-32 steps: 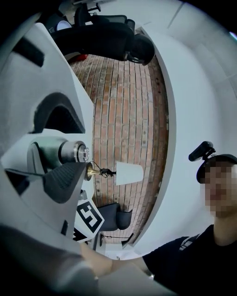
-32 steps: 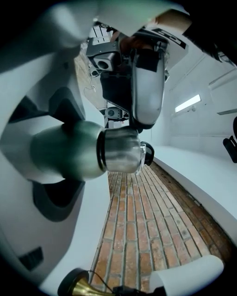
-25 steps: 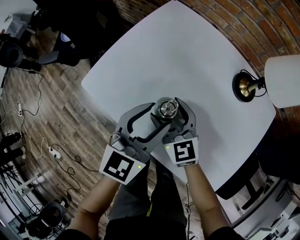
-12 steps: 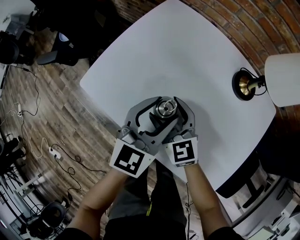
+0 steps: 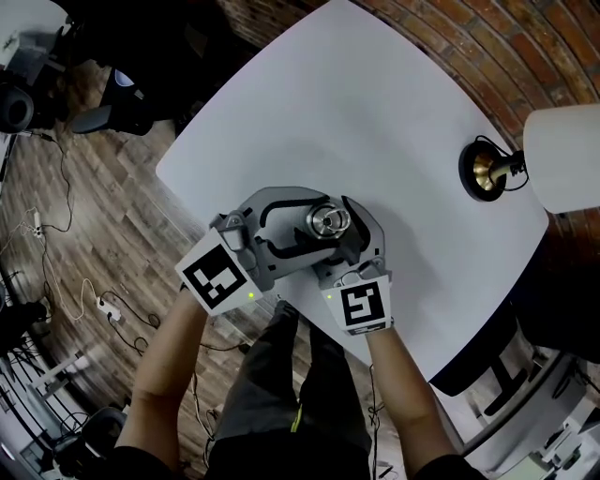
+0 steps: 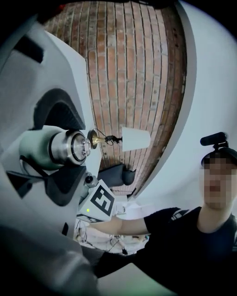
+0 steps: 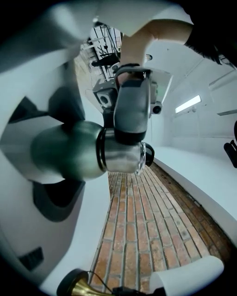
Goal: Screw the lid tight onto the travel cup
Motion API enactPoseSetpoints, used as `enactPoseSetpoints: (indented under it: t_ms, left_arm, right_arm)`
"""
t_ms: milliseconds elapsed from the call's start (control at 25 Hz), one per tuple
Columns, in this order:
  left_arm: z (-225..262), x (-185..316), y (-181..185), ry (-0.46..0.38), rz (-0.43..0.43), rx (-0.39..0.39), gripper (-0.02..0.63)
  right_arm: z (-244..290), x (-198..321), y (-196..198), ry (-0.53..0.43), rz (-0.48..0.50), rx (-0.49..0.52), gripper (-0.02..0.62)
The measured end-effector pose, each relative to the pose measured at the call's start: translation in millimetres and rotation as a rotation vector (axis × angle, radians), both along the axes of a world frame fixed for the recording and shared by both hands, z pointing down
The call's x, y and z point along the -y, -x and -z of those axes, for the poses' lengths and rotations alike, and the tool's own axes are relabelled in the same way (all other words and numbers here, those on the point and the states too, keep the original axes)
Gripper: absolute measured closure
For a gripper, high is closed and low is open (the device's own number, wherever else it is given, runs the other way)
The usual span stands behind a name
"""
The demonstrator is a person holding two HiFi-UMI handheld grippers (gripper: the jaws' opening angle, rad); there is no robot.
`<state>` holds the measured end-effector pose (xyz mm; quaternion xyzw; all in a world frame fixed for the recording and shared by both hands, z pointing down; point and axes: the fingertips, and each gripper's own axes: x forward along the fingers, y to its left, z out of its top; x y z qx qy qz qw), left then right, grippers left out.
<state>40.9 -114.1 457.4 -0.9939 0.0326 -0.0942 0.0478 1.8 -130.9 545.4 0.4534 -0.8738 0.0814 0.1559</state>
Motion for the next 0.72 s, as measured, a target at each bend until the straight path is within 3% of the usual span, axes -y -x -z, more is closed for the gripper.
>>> enactPoseSetpoints:
  t_ms: [160,280,480,640,720]
  left_arm:
    - [1,-6,0,0.011,-0.215,0.004,0.357]
    - [1,-7,0,0.086,-0.338,0.011,0.357]
    - [-14,-9,5,0.137,-0.525,0.162,0.357]
    - [-16,-9,5,0.173,-0.625,0.226,0.358]
    - [-16,-8,3,0.181,-0.612,0.227,0.355]
  right_arm:
    - [1,-1,2,-0.005,0.018,-0.008,0.238]
    - [0,0,2,-0.01,0.024,-0.005,0.238]
    - [1,0,1,-0.008,0.026,-0.006,0.238]
    - [1,0,0,0.008,0.021,-0.004,0.238]
    - [0,0,0,0.009,0.021,-0.006,0.238]
